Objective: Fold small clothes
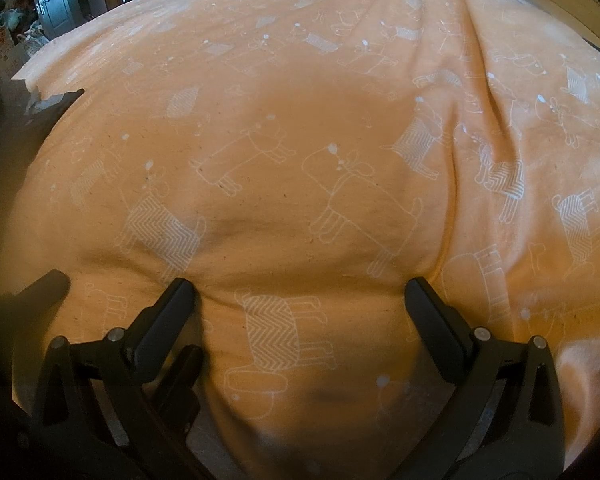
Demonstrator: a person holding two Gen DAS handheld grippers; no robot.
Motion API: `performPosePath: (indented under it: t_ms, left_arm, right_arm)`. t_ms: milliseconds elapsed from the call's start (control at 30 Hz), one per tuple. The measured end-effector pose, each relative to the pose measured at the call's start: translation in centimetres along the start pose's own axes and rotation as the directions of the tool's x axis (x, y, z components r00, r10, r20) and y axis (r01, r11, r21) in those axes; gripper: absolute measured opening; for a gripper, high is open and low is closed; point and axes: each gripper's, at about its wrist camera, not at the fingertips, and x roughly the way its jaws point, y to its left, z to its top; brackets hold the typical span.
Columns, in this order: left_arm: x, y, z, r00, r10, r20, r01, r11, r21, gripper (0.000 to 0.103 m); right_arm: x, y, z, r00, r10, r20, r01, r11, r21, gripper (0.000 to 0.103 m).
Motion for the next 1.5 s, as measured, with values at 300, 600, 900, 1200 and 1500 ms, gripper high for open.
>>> performPosePath:
  t_ms: [300, 600, 900, 1200, 1500]
  left_arm:
    - [-0.06, 0.01, -0.08, 1.0, -0.001, 0.001, 0.001, 1.0, 0.0, 0.103]
    - [-0.07, 0.01, -0.09, 1.0, -0.001, 0.001, 0.001, 1.0, 0.0, 0.103]
    - [-0.07, 0.02, -0.08, 1.0, -0.001, 0.001, 0.001, 1.0, -0.001, 0.103]
    - [-0.07, 0.03, -0.08, 1.0, -0.001, 0.001, 0.001, 1.0, -0.001, 0.103]
    - [-0.07, 0.05, -0.08, 1.0, -0.001, 0.001, 0.001, 1.0, -0.001, 0.103]
  right_arm:
    - [0.21, -0.08, -0.04, 0.999, -0.032, -0.037, 0.031, 0.999, -0.021, 0.103]
    - [0.31, -0.24, -0.01, 0.999, -0.03, -0.043, 0.029, 0.999, -0.021, 0.103]
    - [0.3, -0.28, -0.04, 0.999, -0.028, -0.042, 0.027, 0.999, -0.021, 0.103]
    - [0.29, -0.32, -0.04, 0.999, -0.024, -0.038, 0.023, 1.0, -0.019, 0.103]
    - [0.29, -0.34, -0.05, 0.999, -0.022, -0.038, 0.022, 1.0, -0.019, 0.103]
